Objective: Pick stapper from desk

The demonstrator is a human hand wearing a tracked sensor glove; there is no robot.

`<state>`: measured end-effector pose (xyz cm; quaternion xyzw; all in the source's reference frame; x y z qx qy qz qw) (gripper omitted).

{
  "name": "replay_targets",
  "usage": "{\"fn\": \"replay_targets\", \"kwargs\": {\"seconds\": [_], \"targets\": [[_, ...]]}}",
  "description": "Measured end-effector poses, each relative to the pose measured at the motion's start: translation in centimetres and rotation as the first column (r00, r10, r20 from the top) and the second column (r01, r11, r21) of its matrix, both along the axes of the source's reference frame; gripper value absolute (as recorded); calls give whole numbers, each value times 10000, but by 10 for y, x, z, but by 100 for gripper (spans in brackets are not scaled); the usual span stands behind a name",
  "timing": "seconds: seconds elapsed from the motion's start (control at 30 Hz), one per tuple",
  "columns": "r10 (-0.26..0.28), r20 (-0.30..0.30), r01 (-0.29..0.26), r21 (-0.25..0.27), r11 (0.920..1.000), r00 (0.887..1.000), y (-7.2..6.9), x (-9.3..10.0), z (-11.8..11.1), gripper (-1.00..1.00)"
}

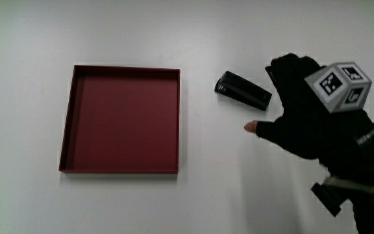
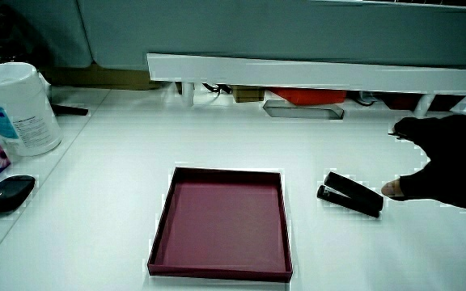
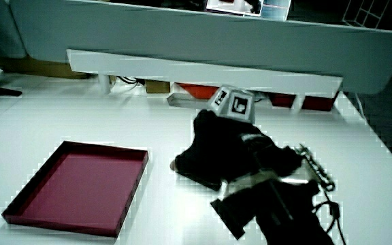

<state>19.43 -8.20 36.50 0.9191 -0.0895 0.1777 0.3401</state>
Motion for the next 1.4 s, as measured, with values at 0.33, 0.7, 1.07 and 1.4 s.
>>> {"fn": "replay_targets", "kwargs": {"seconds": [0.33, 0.7, 1.07, 1.4], "targets": [[671, 328, -636, -1004, 9929, 9972, -35, -3, 22, 0], [976, 99, -940, -1890, 9775, 9952, -49, -7, 81, 0], [1007, -267, -1041, -2309, 9674, 9946, -48, -15, 123, 0], [1042, -522, -1142, -2573, 9596, 9932, -44, -17, 140, 0]]}}
